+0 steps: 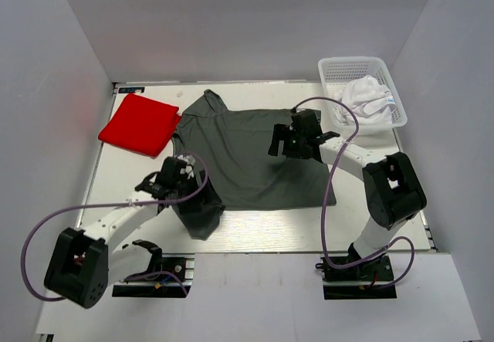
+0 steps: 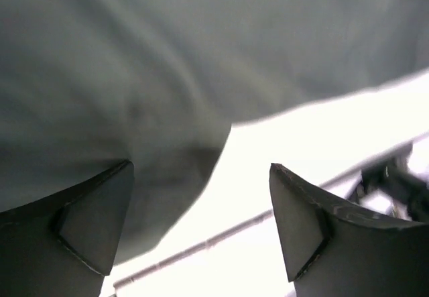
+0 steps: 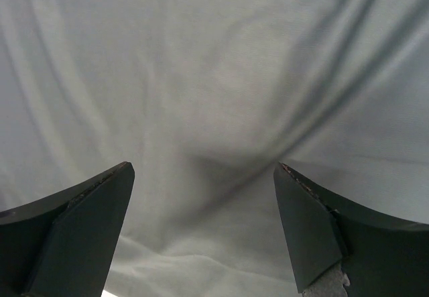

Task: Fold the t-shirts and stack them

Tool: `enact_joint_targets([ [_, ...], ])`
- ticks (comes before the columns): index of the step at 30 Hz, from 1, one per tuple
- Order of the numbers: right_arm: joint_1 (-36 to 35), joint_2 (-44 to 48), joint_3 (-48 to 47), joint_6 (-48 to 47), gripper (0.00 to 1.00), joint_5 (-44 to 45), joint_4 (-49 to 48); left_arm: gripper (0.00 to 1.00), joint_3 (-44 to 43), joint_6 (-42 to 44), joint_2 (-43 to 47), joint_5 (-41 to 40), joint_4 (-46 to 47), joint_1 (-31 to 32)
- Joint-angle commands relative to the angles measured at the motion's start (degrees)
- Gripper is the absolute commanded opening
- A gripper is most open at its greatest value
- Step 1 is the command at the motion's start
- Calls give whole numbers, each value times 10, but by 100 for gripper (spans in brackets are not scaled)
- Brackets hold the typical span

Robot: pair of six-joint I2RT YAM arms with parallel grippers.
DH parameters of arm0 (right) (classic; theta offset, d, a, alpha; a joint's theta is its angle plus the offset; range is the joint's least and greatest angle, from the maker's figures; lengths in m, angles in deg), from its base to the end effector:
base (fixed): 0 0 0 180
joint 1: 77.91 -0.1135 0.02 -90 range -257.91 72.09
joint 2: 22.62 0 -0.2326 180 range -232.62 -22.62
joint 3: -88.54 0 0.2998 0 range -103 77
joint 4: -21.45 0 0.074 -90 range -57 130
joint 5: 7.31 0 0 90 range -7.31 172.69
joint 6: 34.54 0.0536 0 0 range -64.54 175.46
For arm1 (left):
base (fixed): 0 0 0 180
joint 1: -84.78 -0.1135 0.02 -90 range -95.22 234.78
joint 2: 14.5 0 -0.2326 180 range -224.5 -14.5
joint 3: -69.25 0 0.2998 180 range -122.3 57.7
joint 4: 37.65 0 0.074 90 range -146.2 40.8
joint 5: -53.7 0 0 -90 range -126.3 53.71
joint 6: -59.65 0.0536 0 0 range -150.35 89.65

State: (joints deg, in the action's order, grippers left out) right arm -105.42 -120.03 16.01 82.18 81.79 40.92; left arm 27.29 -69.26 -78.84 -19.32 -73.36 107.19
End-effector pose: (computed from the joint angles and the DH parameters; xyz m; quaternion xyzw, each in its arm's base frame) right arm 0.3661 0.1916 0.1288 -0.0094 0.9216 0.1832 0.3420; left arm 0.2369 -0.1146 0.1027 -0.0963 0.9469 -0.2607 0.1615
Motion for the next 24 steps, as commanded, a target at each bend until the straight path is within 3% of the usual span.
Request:
enact_joint_targets([
  [1, 0, -7, 4, 17, 90, -28, -42, 90, 45, -64, 45, 77, 2, 32],
  [8, 1, -46, 15, 23, 90, -51, -51, 88, -16, -79, 37, -21, -159, 98],
  [18, 2, -73, 19, 26, 90, -63, -60, 80, -54, -79, -119, -112, -196, 168],
  [21, 3, -68, 26, 25, 90, -62, -63, 63, -82, -79, -148, -159, -218, 180],
  [22, 0, -67, 28, 25, 90, -61, -63, 40, -92, -79, -149, -159, -218, 180],
  [24, 3, -62, 39, 25, 90, -61, -67, 23, -115, -79, -156, -166, -234, 185],
])
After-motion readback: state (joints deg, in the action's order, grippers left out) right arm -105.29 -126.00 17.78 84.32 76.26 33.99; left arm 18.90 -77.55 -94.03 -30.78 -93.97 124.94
